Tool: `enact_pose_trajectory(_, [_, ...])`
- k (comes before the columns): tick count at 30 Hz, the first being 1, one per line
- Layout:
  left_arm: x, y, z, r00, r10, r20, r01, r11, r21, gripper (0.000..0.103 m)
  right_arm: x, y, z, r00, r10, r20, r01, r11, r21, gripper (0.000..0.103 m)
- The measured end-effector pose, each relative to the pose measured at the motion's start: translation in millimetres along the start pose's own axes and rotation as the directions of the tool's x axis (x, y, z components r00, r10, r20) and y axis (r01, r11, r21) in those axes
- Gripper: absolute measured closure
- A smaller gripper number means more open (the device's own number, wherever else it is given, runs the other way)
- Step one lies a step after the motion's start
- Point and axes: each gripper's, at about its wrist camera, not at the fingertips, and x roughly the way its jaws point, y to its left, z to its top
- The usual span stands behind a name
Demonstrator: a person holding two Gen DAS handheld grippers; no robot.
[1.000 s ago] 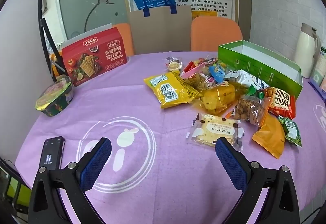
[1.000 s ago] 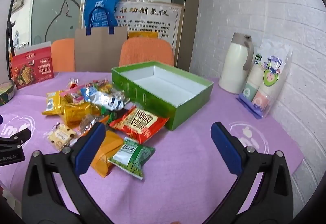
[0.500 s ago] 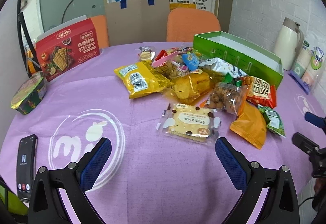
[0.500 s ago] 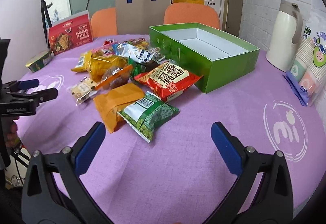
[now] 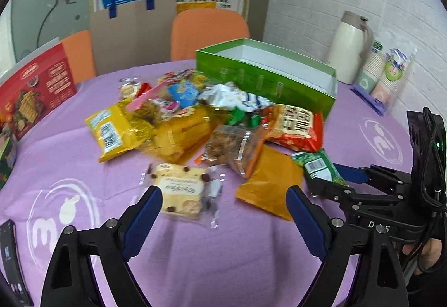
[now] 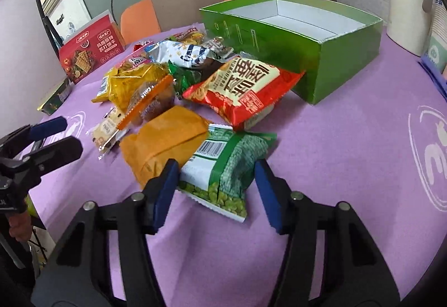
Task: Organize snacks
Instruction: 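Move the right tool to the green pea bag while the left tool reaches the orange bag, then close the right tool on the green pea bag while the left tool grasps the orange bag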
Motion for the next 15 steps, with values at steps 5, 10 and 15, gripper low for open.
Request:
enact_pose_trajectory(5, [32.2,-36.9,11.2,0.996,-0.075,-0.057,0.079,0.993,0.087,0.031,-23.1,-20.2,-18.5,0.995,-0.096,0.004,0.096,0.995,-0.016,0.054])
enact_pose_trajectory(10, [55.5,-48.1,17.2,0.997,-0.031,-0.07,0.037,0.996,0.087,0.03,-35.1,-22.9,-21.8,0.994,-0.106,0.028,0.107,0.994,-0.031,0.051])
enact_pose_trajectory(15, [60.3,-45.4,10.9,0.986,-0.102,-0.132,0.111,0.992,0.063,0.024,-27.3,-16.7,-20.9,0.994,-0.103,0.025,0.104,0.994,-0.036,0.044])
